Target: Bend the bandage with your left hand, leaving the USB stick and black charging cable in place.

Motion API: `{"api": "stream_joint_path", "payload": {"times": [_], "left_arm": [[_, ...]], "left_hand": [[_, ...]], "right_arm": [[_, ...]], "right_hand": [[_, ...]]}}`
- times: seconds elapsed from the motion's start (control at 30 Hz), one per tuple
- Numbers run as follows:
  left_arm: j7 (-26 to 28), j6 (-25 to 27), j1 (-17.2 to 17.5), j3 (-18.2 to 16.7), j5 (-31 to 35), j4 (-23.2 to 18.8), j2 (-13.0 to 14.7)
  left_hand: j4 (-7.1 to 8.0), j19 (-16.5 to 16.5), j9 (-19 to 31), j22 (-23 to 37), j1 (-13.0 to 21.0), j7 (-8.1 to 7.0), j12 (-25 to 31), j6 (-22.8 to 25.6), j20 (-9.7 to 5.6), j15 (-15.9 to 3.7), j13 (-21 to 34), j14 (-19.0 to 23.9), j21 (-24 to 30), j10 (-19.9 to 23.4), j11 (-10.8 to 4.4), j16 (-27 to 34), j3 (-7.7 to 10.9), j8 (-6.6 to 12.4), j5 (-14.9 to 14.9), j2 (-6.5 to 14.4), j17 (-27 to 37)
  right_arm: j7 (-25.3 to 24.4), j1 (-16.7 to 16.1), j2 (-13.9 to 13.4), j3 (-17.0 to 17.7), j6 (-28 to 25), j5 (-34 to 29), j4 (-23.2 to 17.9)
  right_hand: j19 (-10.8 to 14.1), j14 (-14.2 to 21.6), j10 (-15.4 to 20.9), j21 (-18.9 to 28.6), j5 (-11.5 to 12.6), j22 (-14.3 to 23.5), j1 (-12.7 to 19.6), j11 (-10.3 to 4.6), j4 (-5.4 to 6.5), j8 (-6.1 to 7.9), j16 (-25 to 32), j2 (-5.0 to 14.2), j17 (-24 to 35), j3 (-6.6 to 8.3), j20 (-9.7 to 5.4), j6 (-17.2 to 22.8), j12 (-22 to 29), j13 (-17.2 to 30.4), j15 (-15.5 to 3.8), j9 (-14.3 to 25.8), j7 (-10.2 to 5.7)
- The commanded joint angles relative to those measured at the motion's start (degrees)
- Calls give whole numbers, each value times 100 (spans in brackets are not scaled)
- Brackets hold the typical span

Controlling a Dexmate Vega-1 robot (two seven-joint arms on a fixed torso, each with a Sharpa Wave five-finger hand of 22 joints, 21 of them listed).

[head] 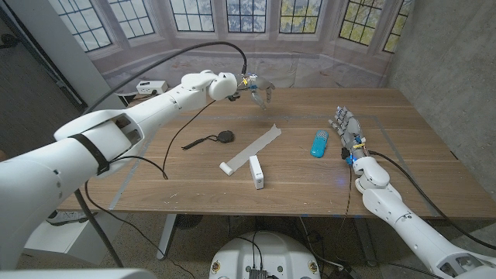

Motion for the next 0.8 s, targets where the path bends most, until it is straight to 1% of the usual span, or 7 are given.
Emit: {"api": "stream_joint_path", "payload": {"times": [0.03, 0.17, 0.3, 0.4, 0.53, 0.67, 0.8], "left_arm": [[374, 140, 96, 204, 412, -109, -9], [595, 172, 153, 233, 525, -100, -18], [660, 183, 192, 256, 522, -23, -74], [693, 195, 208, 283, 523, 36, -122], [772, 192, 214, 326, 515, 152, -202], [782, 170, 181, 381, 493, 268, -286], [799, 159, 145, 421, 474, 342, -338]], "left_hand": [[-5, 45, 11, 29, 70, -13, 31, 84, -12, -1, 21, 47, 8, 57, 0, 48, -30, -5, -18, -16, 9], [2, 46, 15, 30, 75, -22, 25, 80, -23, -14, 21, 61, 6, 64, -10, 46, -50, -18, -19, -21, 10], [10, 48, 19, 31, 78, -32, 25, 90, -40, -38, 22, 80, 4, 86, -14, 46, -69, -24, -20, -26, 11], [20, 46, 24, 33, 78, -41, 23, 103, -43, -59, 22, 111, 1, 106, -65, 49, -95, -32, -22, -32, 13], [26, 41, 27, 34, 78, -52, 18, 116, -45, -64, 23, 127, -3, 110, -45, 48, -112, -36, -23, -35, 13], [39, 34, 31, 36, 70, -62, 11, 152, -47, -71, 23, 131, -8, 120, -71, 41, -140, -35, -24, -39, 15], [46, 30, 34, 37, 68, -55, 8, 160, -57, -70, 24, 139, -11, 129, -53, 38, -156, -41, -24, -38, 15]], "right_arm": [[37, 5, 66, 14, 118, 16, 122], [30, -2, 73, 18, 128, 18, 137], [56, 15, 85, 23, 138, 36, 190], [82, 33, 94, 28, 156, 48, 234], [124, 53, 90, 38, 166, 66, 284], [147, 63, 76, 50, 169, 77, 309], [172, 81, 48, 61, 152, 86, 311]], "right_hand": [[49, 45, -2, 34, -10, 7, -2, 25, 3, 16, 55, 7, 15, 21, -284, 58, 17, 30, -70, 25, -10], [51, 42, -1, 33, -10, 7, -4, 23, 3, 18, 53, 8, 15, 22, -281, 68, 17, 30, -71, 25, -11], [51, 41, 1, 32, -10, 7, -3, 25, 0, 19, 52, 9, 15, 24, -279, 76, 17, 30, -69, 25, -2], [50, 38, -3, 31, -11, 7, -6, 21, 0, 19, 51, 8, 16, 22, -276, 80, 15, 30, -69, 25, 6], [51, 37, -8, 31, -10, 7, -4, 23, -3, 19, 50, 11, 16, 25, -277, 83, 13, 30, -71, 25, 7], [51, 38, 2, 30, -10, 8, -1, 26, -8, 18, 50, 13, 16, 26, -274, 87, 17, 30, -69, 26, 5], [52, 37, 4, 29, -10, 8, 4, 31, -13, 17, 50, 16, 16, 27, -275, 89, 17, 31, -73, 26, 7]]}}
